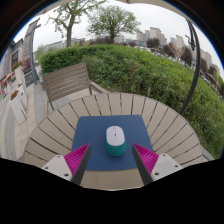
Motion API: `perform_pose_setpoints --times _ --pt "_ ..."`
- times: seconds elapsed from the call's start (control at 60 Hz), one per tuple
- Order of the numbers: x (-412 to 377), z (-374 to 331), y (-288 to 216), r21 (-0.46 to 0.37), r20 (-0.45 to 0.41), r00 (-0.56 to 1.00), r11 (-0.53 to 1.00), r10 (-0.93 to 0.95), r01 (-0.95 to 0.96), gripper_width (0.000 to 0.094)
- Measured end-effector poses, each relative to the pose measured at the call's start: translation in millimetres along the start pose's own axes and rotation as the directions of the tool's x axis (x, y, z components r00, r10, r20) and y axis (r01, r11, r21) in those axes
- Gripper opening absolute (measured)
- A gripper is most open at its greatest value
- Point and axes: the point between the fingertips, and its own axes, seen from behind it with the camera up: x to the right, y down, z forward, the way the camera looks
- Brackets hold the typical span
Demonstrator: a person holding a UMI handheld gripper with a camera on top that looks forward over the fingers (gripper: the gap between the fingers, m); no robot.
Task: Arrange mouse
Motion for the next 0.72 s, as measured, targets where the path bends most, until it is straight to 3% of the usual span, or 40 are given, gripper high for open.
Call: perform_pose_setpoints --times 0.1,0.317,0.4,0.483,0.717 --pt "-5 -84 23 -0.044 0.023 0.999 0.998 -0.036 0.037 0.0847" --pt "11 -239 96 -0.184 -0.03 0.999 0.983 -0.035 0.029 0.0849" --pt "14 -266 107 -0.201 -0.036 0.998 0.979 -0.043 0.035 0.0853" --pt "16 -285 105 -0.162 -0.039 0.999 0.986 -0.038 0.031 0.0853" --pt "54 -292 108 -0.152 -0.079 0.996 0.988 -0.036 0.024 0.0852"
